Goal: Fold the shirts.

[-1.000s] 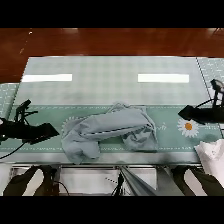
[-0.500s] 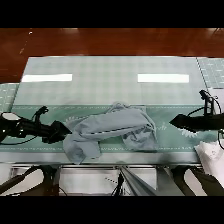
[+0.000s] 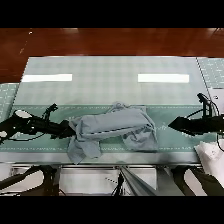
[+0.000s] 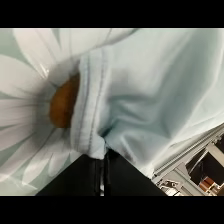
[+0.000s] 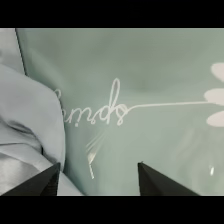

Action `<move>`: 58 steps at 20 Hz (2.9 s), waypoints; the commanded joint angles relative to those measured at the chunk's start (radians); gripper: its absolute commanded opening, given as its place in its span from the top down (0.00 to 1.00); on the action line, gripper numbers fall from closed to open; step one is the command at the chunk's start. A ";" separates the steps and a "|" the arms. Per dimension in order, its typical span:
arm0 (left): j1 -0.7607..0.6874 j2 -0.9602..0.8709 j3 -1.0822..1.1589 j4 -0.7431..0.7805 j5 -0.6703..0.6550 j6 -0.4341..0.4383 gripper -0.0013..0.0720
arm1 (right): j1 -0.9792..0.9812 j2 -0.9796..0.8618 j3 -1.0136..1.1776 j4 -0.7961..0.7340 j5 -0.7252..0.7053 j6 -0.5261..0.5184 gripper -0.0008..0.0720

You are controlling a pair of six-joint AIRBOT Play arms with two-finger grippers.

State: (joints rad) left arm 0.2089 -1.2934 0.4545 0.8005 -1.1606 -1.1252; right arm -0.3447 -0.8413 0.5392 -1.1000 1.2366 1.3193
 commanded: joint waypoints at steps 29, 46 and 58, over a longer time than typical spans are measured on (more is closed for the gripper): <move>0.149 0.448 0.702 -0.128 -0.152 -0.064 0.95 | 0.387 0.002 0.540 -0.408 0.169 0.129 0.96; 0.172 0.516 1.448 0.018 -0.228 -0.232 0.95 | 0.387 -0.004 1.323 -0.410 0.261 0.244 0.97; 0.171 0.513 0.887 -0.007 -0.483 -0.236 0.95 | 0.466 -0.233 0.841 -0.174 0.385 0.190 0.96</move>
State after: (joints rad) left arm 0.3798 -0.7815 1.5063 0.8001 -1.6306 -1.3918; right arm 0.1062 -1.0084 1.5463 -1.2758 1.7329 1.5322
